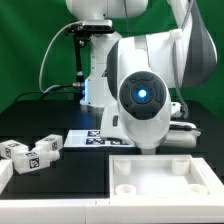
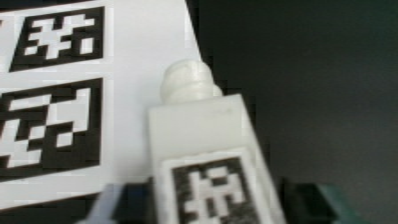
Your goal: Assemble one leg
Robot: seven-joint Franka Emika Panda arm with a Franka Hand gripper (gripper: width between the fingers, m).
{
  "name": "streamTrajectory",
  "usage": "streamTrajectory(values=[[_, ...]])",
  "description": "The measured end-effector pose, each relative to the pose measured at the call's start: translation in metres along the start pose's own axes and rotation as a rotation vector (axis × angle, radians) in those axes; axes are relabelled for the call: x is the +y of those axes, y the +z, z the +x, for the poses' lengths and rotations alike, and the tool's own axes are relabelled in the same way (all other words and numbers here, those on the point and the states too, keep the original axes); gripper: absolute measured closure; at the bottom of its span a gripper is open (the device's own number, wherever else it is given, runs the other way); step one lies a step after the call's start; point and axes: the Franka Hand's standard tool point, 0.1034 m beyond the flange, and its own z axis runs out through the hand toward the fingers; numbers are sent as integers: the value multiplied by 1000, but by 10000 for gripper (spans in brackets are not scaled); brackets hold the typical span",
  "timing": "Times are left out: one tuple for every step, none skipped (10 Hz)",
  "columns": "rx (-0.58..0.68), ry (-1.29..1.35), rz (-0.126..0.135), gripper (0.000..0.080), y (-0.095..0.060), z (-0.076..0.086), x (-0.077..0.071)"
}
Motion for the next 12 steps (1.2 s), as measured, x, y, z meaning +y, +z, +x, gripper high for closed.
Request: streamTrajectory(values=[[-15, -3, -3, 516, -4, -5, -1], [-6, -13, -3, 516, -25, -17, -4], [40, -25, 3, 516, -48, -26, -6], [53, -43, 7, 516, -69, -40, -6], [102, -47, 14, 516, -88, -48, -8], [160, -53, 17, 516, -98, -50, -12], [252, -55, 26, 515, -98, -43, -14], [317, -56, 30, 515, -98, -45, -15], [369, -58, 34, 515, -99, -45, -15], [448, -65, 43, 515, -107, -42, -17], [500, -82, 52, 515, -122, -40, -18], [548, -117, 58, 515, -143, -36, -19]])
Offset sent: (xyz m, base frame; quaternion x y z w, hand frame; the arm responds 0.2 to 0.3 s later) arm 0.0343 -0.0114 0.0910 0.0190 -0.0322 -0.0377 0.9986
